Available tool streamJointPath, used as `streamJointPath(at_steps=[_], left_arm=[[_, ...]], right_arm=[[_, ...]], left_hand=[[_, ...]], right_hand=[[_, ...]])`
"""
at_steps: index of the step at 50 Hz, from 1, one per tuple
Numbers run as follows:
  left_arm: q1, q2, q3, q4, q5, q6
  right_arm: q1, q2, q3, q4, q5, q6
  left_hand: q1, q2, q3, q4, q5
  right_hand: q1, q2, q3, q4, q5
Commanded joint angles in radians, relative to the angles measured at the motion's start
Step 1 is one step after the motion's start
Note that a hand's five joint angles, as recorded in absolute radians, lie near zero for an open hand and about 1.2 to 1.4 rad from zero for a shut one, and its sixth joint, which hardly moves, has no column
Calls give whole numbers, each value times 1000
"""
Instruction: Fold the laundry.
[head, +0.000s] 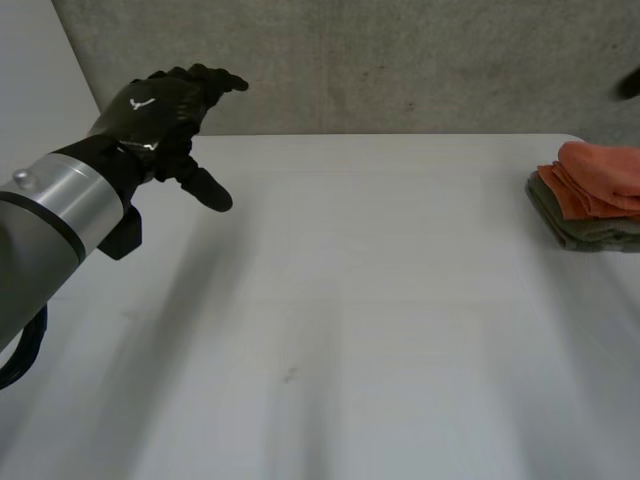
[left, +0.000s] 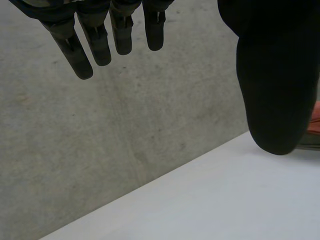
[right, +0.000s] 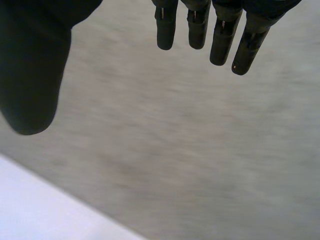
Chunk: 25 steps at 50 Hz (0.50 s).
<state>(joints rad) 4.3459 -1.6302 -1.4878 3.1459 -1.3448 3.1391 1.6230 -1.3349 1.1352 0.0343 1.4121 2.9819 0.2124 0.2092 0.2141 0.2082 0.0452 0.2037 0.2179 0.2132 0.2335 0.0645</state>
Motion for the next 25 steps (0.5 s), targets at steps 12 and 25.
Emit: streamJointPath(at_steps=[12, 25], left_arm=[[31, -11, -6, -6, -136, -14], [26, -13, -12, -9, -136, -16]], right_arm=[[370, -26, 402, -258, 102, -24], [362, -35, 400, -267, 177, -51]], left_hand=[[-37, -34, -39, -33, -44], [-37, -34, -39, -33, -44]], right_hand=[[-29, -43, -39, -59, -64], [-29, -43, -39, -59, -64]])
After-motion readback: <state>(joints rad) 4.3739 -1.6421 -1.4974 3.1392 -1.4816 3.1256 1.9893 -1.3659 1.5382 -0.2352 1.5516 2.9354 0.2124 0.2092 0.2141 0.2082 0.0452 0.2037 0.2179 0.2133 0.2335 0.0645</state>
